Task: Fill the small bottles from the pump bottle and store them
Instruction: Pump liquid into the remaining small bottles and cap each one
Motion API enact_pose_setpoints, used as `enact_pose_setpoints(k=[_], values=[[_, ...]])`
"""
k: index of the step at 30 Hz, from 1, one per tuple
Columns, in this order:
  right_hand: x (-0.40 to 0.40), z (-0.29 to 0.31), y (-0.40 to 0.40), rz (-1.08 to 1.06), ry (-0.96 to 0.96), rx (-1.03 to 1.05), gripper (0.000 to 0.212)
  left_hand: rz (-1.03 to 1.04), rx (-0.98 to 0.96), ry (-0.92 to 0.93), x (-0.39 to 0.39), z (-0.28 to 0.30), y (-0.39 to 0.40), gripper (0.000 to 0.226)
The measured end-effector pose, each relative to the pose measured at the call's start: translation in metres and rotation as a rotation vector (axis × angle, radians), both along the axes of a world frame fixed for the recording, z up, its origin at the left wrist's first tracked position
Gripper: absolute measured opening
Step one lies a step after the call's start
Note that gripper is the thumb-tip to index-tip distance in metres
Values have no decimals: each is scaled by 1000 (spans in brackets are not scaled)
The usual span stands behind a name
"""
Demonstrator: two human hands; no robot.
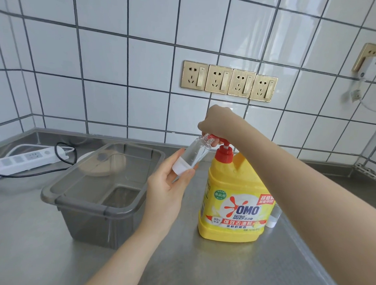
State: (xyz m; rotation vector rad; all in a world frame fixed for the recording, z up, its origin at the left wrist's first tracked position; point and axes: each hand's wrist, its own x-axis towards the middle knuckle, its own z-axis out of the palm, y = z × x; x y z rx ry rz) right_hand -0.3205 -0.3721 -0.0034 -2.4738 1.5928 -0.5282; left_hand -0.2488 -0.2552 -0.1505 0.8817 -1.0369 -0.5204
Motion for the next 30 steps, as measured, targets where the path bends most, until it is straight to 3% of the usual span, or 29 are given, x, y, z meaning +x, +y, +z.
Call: enact_pose_setpoints(k=[11, 19, 23, 25, 30], values=[[-2, 4, -3, 31, -51, 17, 25, -59, 51, 43, -7, -3, -1, 32], [-5, 11, -7, 61, -80, -21, 26, -177, 124, 189, -16, -5, -1, 31], [-4, 12, -8, 77, -104, -118, 23, -209, 157, 259, -15, -7, -3, 31], [-4, 14, -3, 77, -66, -199, 16, -267, 151, 354, -14, -6, -4, 40], [-4, 28, 7, 79, -42, -349, 20, -323, 155, 520, -8, -3, 3, 54]])
